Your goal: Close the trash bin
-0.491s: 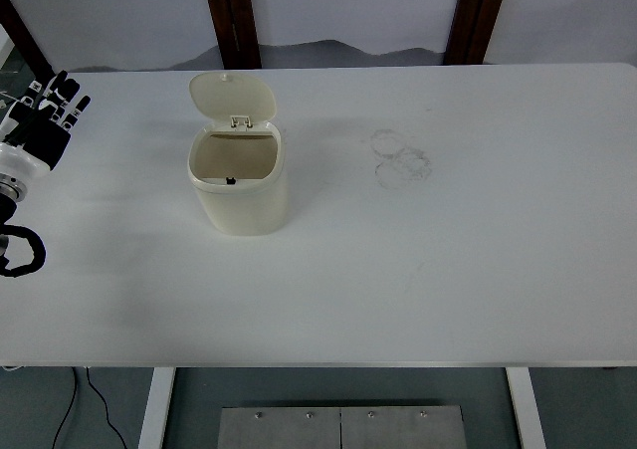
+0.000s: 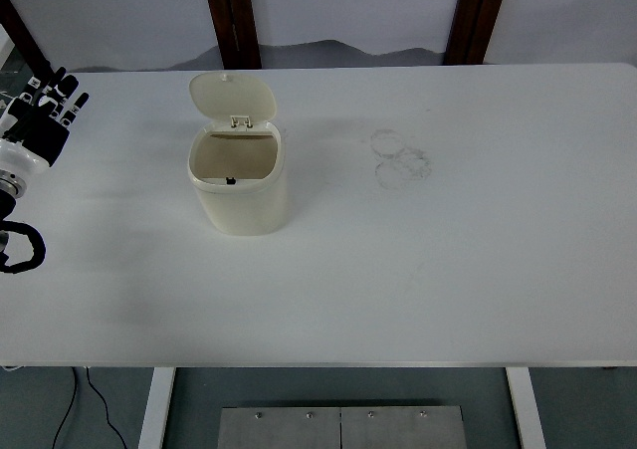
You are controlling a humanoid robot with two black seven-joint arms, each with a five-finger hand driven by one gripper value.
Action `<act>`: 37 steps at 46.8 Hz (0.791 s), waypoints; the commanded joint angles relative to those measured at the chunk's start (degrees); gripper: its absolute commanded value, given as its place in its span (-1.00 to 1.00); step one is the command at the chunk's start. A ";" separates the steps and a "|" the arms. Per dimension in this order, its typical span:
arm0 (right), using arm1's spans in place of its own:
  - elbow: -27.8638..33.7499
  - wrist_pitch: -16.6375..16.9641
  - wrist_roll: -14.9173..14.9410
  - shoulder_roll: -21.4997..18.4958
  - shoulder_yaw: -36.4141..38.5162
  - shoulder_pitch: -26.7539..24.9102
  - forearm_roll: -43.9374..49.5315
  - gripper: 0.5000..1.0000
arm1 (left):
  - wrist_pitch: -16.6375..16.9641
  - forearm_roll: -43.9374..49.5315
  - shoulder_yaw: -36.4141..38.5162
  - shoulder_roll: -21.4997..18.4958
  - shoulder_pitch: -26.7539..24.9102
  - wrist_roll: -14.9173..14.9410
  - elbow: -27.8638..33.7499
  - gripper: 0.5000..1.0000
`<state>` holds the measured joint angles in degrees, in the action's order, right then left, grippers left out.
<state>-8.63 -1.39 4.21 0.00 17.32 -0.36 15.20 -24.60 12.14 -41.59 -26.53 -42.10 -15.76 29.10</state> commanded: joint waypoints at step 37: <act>0.02 -0.02 0.01 0.00 0.00 0.00 -0.08 0.97 | 0.78 -2.64 10.73 -4.41 -11.24 0.46 3.33 1.00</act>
<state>-8.61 -1.42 4.24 0.00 17.31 -0.33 15.15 -24.02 9.94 -35.32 -29.53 -50.25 -15.24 30.95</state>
